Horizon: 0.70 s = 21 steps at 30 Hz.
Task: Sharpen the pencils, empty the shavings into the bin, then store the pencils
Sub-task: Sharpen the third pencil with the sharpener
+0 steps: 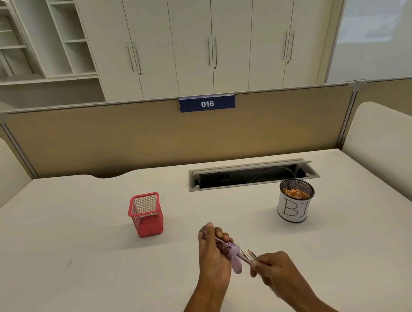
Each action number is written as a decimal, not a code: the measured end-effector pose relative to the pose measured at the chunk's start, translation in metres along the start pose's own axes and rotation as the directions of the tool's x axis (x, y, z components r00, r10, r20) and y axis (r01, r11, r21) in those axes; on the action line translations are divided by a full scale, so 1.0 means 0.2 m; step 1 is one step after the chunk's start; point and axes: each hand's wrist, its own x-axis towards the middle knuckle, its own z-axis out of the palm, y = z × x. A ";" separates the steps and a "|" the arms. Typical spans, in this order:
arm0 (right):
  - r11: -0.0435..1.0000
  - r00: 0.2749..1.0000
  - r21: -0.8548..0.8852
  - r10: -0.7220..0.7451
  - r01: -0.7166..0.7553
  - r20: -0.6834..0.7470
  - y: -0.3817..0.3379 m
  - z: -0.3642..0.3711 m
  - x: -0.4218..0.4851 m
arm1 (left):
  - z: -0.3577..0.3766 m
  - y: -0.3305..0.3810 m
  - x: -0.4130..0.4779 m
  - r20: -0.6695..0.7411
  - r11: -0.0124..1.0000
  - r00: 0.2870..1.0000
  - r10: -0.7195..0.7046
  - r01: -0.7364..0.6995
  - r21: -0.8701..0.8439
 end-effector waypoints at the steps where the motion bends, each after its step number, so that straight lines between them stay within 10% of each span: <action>1: 0.985 0.994 0.134 0.100 -0.106 0.051 0.00 -0.01 -0.01 | 0.00 0.00 -0.01 0.009 1.000 1.000 -0.001 0.001 0.020; 5: 0.616 0.778 0.485 0.403 -0.620 0.482 -0.02 -0.05 -0.03 | 0.00 -0.02 -0.01 0.051 1.000 0.999 -0.012 0.011 0.017; 8: 0.488 0.727 0.544 0.372 -0.683 0.578 -0.03 -0.06 -0.03 | -0.01 -0.03 0.00 0.060 0.999 0.997 -0.041 0.040 0.016; 11: 0.783 0.867 0.388 0.380 -0.486 0.322 -0.02 -0.03 -0.01 | -0.04 -0.02 0.02 -0.004 0.999 0.999 -0.054 0.054 -0.008; 13: 0.995 0.996 -0.028 0.091 -0.091 -0.008 -0.02 0.01 0.00 | -0.05 -0.03 0.03 -0.056 0.998 0.997 -0.055 0.054 -0.030; 16: 0.675 0.922 -0.690 -0.385 0.261 -0.029 0.05 0.04 0.02 | -0.07 -0.04 0.04 -0.104 0.992 0.992 -0.067 0.055 -0.112; 21: 0.292 0.708 -0.906 -0.706 0.305 0.011 0.10 0.04 0.07 | -0.05 -0.07 -0.01 -0.190 0.992 0.982 0.007 -0.030 -0.119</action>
